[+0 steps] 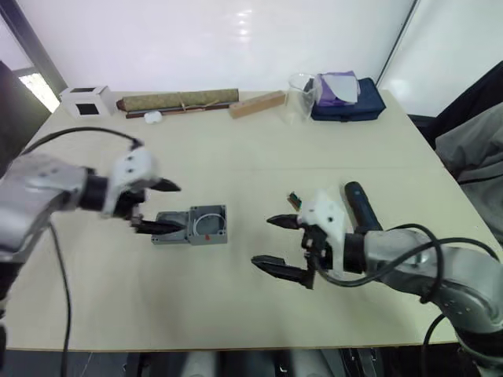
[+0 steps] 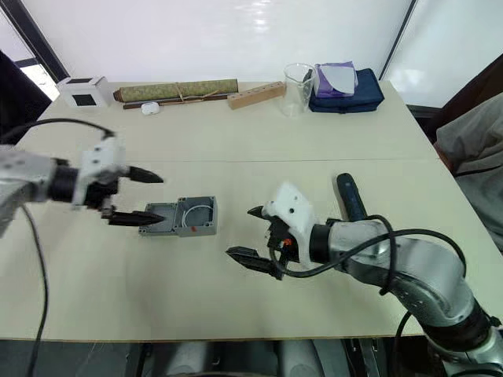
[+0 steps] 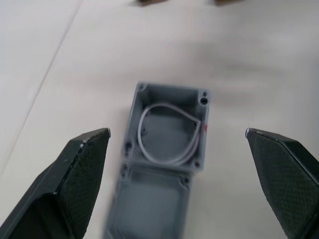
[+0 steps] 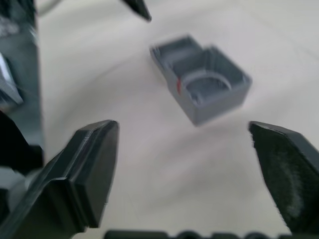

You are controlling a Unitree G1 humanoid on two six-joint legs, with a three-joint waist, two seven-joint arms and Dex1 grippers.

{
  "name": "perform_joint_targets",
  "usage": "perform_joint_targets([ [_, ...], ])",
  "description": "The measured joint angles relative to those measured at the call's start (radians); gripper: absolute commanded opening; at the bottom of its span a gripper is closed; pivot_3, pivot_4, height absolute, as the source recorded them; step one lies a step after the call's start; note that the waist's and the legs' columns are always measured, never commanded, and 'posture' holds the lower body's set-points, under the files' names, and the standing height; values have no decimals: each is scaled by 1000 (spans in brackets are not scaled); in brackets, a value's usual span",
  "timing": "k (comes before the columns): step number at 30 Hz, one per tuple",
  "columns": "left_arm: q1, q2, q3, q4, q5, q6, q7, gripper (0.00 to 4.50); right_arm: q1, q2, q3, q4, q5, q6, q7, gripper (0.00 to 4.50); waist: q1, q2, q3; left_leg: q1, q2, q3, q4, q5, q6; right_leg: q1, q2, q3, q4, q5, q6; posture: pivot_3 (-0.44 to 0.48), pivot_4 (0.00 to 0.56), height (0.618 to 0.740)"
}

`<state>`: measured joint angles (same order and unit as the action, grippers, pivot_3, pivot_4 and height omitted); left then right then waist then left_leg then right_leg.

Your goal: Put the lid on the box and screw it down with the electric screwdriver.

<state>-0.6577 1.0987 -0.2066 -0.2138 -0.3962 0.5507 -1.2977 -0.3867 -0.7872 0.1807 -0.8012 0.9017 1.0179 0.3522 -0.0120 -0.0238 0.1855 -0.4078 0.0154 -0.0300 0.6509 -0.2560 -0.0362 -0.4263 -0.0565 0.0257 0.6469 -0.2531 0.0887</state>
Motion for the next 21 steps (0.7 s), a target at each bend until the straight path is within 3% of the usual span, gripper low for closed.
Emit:
perform_joint_targets([
  [7, -107, -111, -168, 23, 144, -35, -77, 4463, 45, 31, 81, 0, -153, -49, 14, 4500, -2, 0, 0, 0, 3, -3, 1, 0, 1, -1, 5, 0, 3, 0, 0, 0, 150, 740],
  [12, -162, -177, -328, 30, 286, -1, -99, 4463, 137, 112, 135, -8, -248, -78, -36, 4500, -9, -1, 0, 0, 3, -2, 2, 0, 1, -1, 6, 2, 3, 0, 0, 0, 150, 740],
  [21, -126, -165, -357, 46, 379, 4, -120, 4463, 134, 160, 135, -20, -308, -64, -51, 4500, -4, -1, 0, 0, 7, -3, 2, 0, 1, -1, 10, 1, 3, 0, 0, 0, 150, 740],
])
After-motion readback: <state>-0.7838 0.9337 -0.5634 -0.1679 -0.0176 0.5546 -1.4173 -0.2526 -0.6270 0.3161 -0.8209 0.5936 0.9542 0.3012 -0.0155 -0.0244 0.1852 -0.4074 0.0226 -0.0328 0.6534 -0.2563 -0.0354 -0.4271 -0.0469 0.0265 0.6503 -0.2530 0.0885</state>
